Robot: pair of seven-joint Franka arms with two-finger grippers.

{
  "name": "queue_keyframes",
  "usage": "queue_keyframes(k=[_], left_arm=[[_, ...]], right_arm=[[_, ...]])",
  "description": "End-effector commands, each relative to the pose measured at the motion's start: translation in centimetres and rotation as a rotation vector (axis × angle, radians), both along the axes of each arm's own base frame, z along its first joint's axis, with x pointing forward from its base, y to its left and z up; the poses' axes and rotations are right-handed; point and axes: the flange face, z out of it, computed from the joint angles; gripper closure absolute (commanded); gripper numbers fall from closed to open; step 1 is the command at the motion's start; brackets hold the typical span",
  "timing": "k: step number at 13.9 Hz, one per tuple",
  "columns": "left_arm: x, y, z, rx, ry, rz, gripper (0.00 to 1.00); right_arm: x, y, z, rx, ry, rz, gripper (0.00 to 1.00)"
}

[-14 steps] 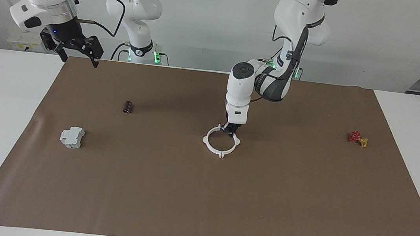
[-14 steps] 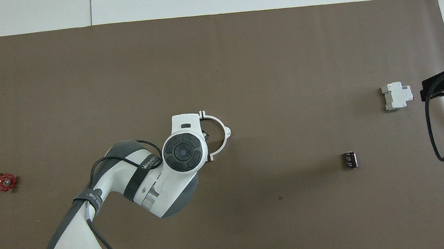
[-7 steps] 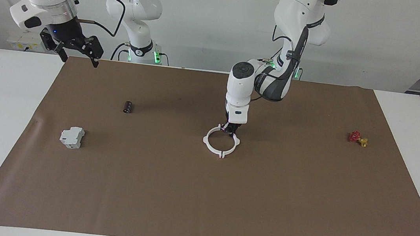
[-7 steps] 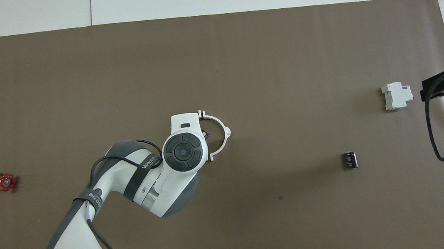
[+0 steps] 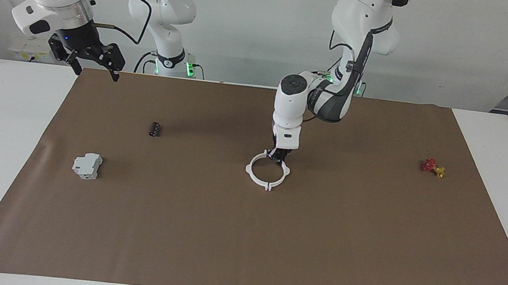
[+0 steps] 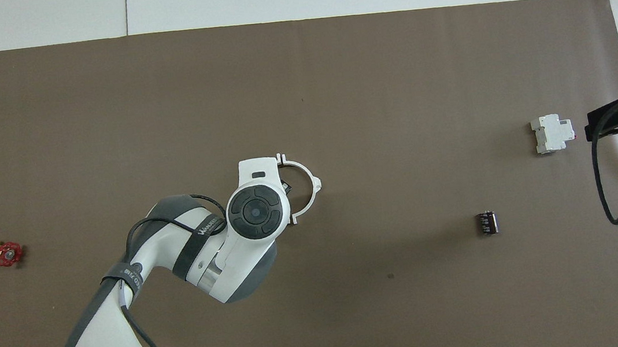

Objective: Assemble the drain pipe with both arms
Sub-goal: 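Lower the clamp half with the left gripper, joining its ends to the placed half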

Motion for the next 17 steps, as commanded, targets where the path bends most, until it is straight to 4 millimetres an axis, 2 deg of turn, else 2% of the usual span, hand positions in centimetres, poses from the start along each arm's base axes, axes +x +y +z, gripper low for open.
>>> queue_keyframes(k=[1,15,16,17], left_arm=[[-0.13,-0.26,0.23,0.02,-0.008,0.006,1.0],[-0.31,-0.35,0.11,0.021,-0.007,0.003,1.0],[-0.31,-0.35,0.11,0.021,-0.007,0.001,0.97],[-0.3,-0.37,0.13,0.02,-0.008,0.001,0.67]], right_arm=[[-0.15,-0.14,0.29,0.025,0.006,0.013,0.0],[-0.15,-0.14,0.29,0.025,0.006,0.013,0.0],[-0.16,-0.14,0.28,0.025,0.007,0.013,0.0],[-0.16,-0.14,0.28,0.025,0.007,0.013,0.0]])
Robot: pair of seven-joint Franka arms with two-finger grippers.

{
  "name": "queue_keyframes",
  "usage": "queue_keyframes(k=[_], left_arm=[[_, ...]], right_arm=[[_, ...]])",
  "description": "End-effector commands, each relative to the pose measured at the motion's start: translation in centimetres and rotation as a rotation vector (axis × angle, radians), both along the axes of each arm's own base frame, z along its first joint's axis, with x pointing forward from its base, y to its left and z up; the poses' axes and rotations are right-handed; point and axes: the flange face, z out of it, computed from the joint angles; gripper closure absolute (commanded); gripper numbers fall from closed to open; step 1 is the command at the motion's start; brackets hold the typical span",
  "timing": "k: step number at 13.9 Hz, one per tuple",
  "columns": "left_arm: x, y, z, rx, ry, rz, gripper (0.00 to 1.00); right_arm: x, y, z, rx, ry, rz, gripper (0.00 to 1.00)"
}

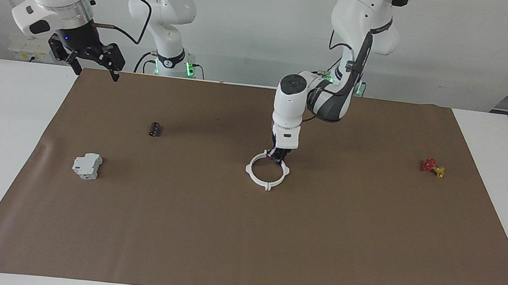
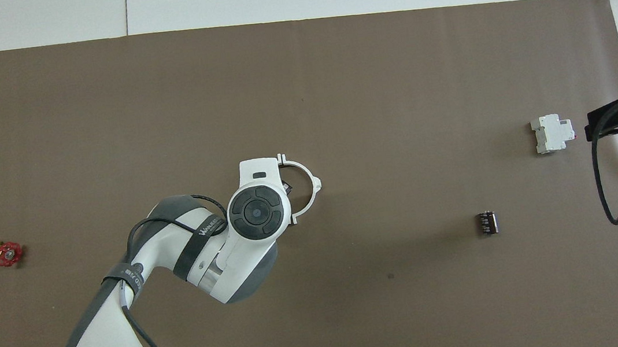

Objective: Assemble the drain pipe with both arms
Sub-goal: 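Lower the clamp half with the left gripper, joining its ends to the placed half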

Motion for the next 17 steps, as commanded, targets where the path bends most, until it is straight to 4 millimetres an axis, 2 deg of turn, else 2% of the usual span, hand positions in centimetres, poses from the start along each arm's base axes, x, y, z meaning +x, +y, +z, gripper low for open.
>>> queue_keyframes(k=[1,4,6,11,12,14,15,17], left_arm=[[-0.2,-0.3,0.1,0.02,-0.008,0.003,0.37],[-0.2,-0.3,0.1,0.02,-0.008,0.003,0.25],[-0.2,-0.3,0.1,0.019,-0.009,0.003,0.1],[-0.1,-0.2,0.1,0.02,-0.01,0.002,0.06],[-0.2,-0.1,0.2,0.024,-0.007,-0.002,0.0],[0.0,0.1,0.2,0.031,-0.001,-0.021,0.0],[0.1,0.2,0.5,0.036,0.002,-0.018,0.0],[1.4,0.6,2.5,0.051,-0.001,-0.009,0.0]], right_arm=[[-0.2,-0.1,0.3,0.025,0.007,0.013,0.0],[-0.2,-0.1,0.3,0.025,0.007,0.013,0.0],[-0.1,-0.1,0.3,0.025,0.006,0.013,0.0],[-0.2,-0.1,0.3,0.025,0.007,0.013,0.0],[-0.2,-0.1,0.3,0.025,0.007,0.013,0.0],[-0.2,-0.1,0.3,0.025,0.007,0.013,0.0],[-0.2,-0.1,0.3,0.025,0.007,0.013,0.0],[-0.2,-0.1,0.3,0.025,0.007,0.013,0.0]])
